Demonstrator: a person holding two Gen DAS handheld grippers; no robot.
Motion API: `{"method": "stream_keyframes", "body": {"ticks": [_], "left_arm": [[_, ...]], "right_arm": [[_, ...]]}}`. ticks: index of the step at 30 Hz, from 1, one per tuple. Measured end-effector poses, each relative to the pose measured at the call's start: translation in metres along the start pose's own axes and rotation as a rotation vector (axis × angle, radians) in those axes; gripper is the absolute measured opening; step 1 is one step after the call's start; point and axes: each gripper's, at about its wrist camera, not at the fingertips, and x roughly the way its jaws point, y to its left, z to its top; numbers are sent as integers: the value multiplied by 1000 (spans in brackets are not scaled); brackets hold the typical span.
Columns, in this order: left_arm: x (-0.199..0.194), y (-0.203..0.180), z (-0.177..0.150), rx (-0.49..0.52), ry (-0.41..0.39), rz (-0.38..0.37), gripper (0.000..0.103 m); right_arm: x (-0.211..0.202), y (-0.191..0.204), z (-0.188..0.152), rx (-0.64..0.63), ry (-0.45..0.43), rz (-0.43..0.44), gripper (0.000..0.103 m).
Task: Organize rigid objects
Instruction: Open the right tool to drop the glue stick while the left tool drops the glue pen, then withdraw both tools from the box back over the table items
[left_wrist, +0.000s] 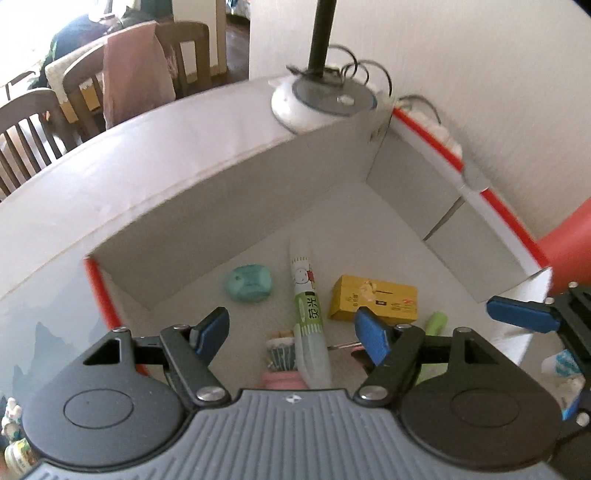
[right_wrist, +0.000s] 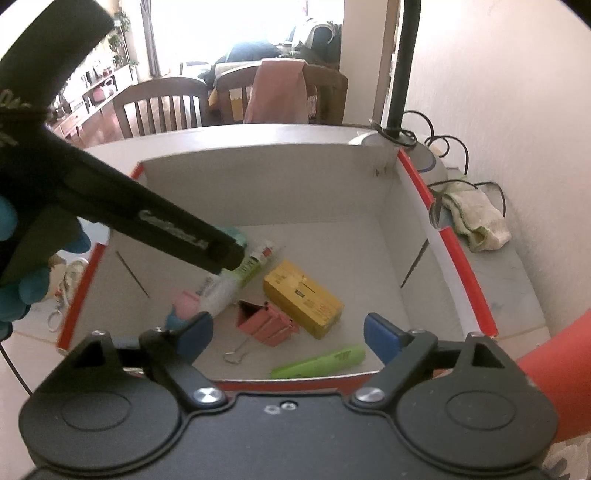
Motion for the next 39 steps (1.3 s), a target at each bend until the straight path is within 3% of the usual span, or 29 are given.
{"method": "stream_keyframes", "body": {"ticks": [10, 18, 29, 39], "left_arm": [[-69, 21, -24, -37, -125, -38, 75], [-128, 51, -63, -58, -202, -59, 75], [-194, 115, -131, -103, -265, -52, 75], [-235, 187, -189, -183, -291, -26, 81]], "right_arm": [[-47, 22, 4, 49, -83, 67, 99], [-78, 56, 1, 92, -133, 129, 99], [-109, 133, -7, 97, -176, 211, 100], [-105, 201, -7, 76, -177, 237, 100]]}}
